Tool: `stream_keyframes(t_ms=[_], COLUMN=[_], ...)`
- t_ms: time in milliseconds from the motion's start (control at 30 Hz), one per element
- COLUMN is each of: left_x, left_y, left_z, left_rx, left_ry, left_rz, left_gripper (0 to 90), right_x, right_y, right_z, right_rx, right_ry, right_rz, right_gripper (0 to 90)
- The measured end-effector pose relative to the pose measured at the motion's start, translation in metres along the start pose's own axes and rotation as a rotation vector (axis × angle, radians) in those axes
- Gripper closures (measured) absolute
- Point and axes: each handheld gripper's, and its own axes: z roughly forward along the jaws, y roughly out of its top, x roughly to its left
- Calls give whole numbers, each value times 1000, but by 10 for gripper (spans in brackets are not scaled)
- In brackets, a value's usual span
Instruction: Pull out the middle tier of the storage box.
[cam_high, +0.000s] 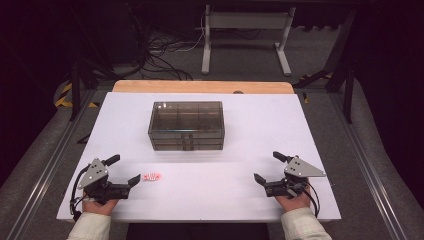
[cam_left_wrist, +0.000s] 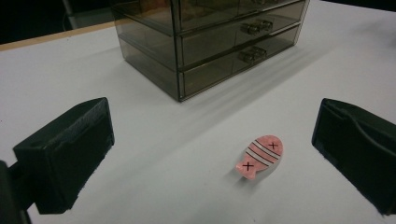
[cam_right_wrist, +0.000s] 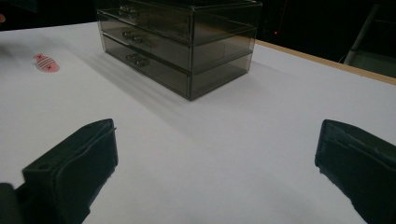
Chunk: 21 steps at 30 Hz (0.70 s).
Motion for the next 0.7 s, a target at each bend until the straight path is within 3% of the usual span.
stream_keyframes(t_ms=[533, 700], left_x=[0, -1], left_y=[3, 4], left_z=[-1, 3], left_rx=[2, 19], left_ry=[-28, -60], left_rz=[6, 8], left_gripper=[6, 8], right_x=[0, 0], right_y=[-1, -1], right_z=[2, 2], right_rx=[8, 11], right_ry=[12, 15], right_rz=[8, 14], right_gripper=[0, 0])
